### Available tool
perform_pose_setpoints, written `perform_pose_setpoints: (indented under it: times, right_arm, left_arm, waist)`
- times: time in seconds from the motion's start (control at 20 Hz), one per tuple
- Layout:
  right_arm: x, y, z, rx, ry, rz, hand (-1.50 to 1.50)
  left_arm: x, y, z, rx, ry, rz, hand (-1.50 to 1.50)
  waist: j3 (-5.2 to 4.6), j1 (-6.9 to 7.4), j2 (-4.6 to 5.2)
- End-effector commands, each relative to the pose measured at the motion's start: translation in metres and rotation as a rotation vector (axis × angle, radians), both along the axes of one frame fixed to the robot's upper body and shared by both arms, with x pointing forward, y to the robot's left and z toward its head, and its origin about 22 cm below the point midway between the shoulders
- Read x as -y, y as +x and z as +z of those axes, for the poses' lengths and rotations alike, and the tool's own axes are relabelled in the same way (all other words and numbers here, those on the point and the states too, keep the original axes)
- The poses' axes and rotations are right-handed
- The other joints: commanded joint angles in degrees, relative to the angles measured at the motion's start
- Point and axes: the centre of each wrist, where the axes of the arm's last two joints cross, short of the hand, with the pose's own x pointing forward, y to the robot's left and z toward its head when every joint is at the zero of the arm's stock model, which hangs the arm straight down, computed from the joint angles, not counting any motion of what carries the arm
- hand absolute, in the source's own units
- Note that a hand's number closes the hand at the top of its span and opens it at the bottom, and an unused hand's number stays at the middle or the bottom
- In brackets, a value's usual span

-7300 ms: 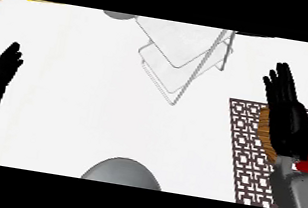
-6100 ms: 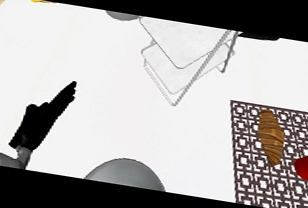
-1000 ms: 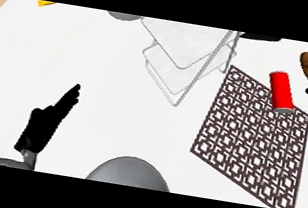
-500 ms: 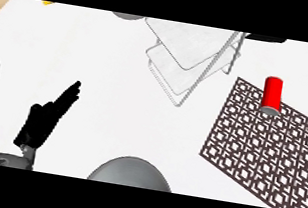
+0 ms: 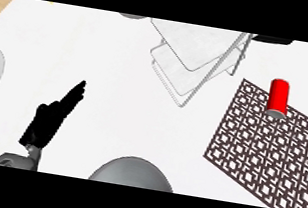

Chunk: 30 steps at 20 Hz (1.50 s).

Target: Pick the croissant from the placemat and place it in the tiered shelf

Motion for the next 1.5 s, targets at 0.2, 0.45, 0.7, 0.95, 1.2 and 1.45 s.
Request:
perform_pose_setpoints:
  times: [0.2, 0.45, 0.7, 0.95, 1.2, 1.45]
  right_arm:
    - [-0.033, 0.025, -0.014, -0.031, -0.081, 0.057, 1.5]
    - [-0.074, 0.03, -0.042, -0.078, -0.118, 0.085, 1.5]
    - [-0.085, 0.033, -0.063, -0.215, -0.062, 0.151, 1.5]
    - [-0.08, 0.035, -0.091, -0.511, 0.413, 0.211, -1.5]
    - [-0.089, 0.033, -0.104, -0.522, 0.668, 0.24, -1.5]
    - [-0.06, 0.037, -0.079, -0.341, 0.854, 0.141, -1.5]
  left_arm:
    - [0.001, 0.006, 0.016, 0.001, -0.01, -0.022, 0.0]
    - [0.002, 0.015, 0.009, -0.002, -0.01, -0.037, 0.0]
    - [0.01, -0.001, 0.002, 0.017, 0.001, -0.04, 0.0]
    - [0.004, 0.003, -0.004, 0.01, 0.004, -0.035, 0.0]
    - [0.016, 0.013, 0.006, 0.025, -0.006, -0.041, 0.0]
    - [0.001, 0.005, 0.005, 0.02, 0.007, -0.033, 0.0]
  waist:
    - [0.02, 1.33, 0.58]
    - [-0.02, 1.26, 0.83]
    - [0.02, 2.22, 0.9]
    - [0.06, 1.88, 1.13]
    - [0.11, 2.02, 1.23]
    - [0.07, 2.16, 1.07]
